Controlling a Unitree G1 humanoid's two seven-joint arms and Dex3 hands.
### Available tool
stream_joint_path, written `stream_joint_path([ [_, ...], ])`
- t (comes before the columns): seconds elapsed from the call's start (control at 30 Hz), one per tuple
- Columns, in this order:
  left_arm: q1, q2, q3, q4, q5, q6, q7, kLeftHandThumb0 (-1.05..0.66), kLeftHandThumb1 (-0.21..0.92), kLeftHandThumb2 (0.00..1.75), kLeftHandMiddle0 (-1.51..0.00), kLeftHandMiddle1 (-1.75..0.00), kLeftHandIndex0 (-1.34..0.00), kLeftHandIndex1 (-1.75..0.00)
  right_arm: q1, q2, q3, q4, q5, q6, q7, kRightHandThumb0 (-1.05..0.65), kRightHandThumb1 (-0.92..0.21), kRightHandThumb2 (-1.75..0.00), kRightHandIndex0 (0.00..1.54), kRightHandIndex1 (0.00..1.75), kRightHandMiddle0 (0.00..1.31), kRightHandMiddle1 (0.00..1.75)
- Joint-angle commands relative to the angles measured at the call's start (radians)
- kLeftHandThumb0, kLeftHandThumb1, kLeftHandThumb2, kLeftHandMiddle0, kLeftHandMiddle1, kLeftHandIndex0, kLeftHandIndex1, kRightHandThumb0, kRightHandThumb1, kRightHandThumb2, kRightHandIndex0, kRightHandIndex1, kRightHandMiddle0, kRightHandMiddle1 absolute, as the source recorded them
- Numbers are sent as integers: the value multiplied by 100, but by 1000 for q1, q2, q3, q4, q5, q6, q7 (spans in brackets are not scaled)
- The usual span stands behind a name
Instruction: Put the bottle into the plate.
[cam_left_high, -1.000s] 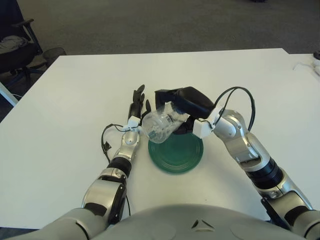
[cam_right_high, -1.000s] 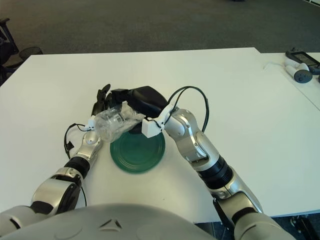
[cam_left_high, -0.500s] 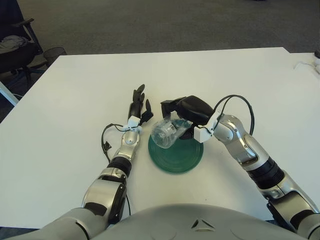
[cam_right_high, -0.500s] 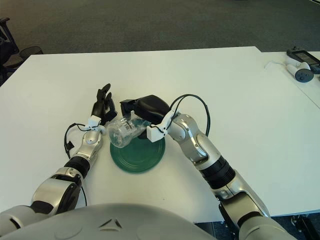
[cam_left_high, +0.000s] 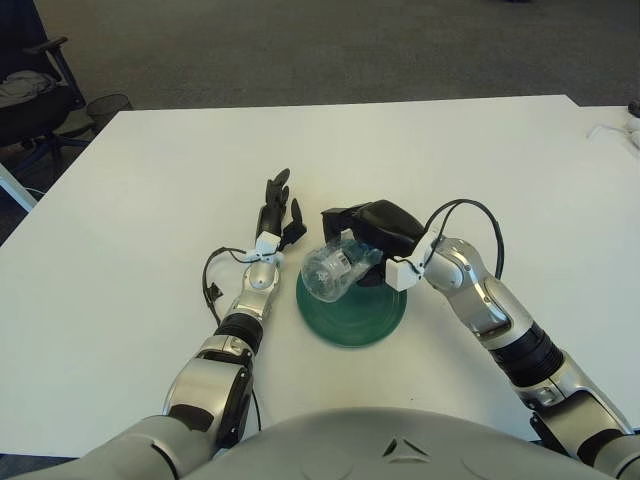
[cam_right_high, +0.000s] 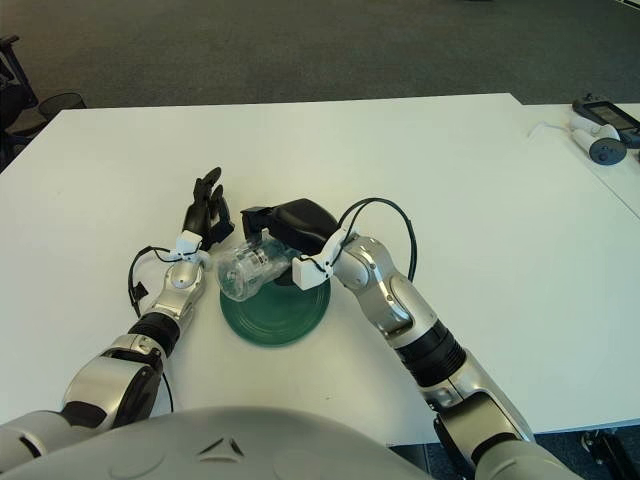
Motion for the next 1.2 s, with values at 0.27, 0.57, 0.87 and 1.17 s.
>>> stream_joint_path([
  [0.27, 133, 2, 2, 138, 11, 38, -4, -77, 92, 101, -29, 0, 0, -62, -2, 32, -31, -35, -13, 105, 29, 0, 2, -169, 87, 170, 64, 175],
  [0.57, 129, 8, 4, 147, 8, 31, -15, -79, 92, 103, -30, 0, 0, -63, 0, 28, -31, -59, -12, 112, 39, -15, -26, -132, 57, 173, 56, 164],
  [0.87, 132, 12, -7, 144, 33, -30, 20, -77, 92, 102, -30, -1, 0, -65, -46, -87, -12, -100, -76, 14, 130, -97, -87, -55, 4, 18, 4, 22],
  [1.17, 136, 21, -15, 155, 40, -88, 32, -66, 92, 101, -28, 0, 0, -62, -70, -146, -48, -111, -104, -111, 100, -105, -92, -65, 0, 0, 0, 1],
])
